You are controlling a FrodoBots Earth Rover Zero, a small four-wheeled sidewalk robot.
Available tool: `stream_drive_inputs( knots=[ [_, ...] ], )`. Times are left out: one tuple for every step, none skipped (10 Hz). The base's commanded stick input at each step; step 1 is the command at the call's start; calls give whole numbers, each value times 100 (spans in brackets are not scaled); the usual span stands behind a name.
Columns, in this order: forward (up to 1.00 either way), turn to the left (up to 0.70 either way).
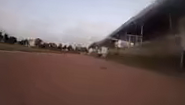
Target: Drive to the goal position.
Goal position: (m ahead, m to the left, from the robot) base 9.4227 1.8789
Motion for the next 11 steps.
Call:
stream_drive_inputs(
  knots=[
    [70,0],
    [70,0],
    [70,0],
    [70,0],
    [70,0],
    [70,0],
    [70,0],
    [70,0],
    [70,0],
    [70,0],
    [70,0]
  ],
)
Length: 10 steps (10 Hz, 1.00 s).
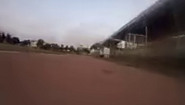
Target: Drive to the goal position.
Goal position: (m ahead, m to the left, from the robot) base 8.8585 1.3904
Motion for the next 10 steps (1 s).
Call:
stream_drive_inputs(
  knots=[
    [70,0],
    [70,0],
    [70,0],
    [70,0],
    [70,0],
    [70,0],
    [70,0],
    [70,0],
    [70,0],
    [70,0]
  ],
)
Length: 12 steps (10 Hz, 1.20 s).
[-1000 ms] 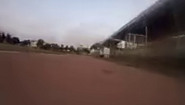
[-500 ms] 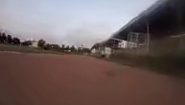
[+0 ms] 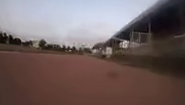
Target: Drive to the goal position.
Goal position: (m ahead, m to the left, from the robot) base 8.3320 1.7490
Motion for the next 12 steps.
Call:
stream_drive_inputs(
  knots=[
    [70,0],
    [70,0],
    [70,0],
    [70,0],
    [70,0],
    [70,0],
    [70,0],
    [70,0],
    [70,0],
    [70,0],
    [70,0],
    [70,0]
  ],
)
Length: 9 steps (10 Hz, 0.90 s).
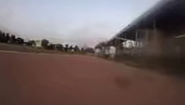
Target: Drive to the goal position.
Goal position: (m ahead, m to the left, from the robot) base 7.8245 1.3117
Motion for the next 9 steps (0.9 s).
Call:
stream_drive_inputs(
  knots=[
    [70,0],
    [70,0],
    [70,0],
    [70,0],
    [70,0],
    [70,0],
    [70,0],
    [70,0],
    [70,0]
  ],
)
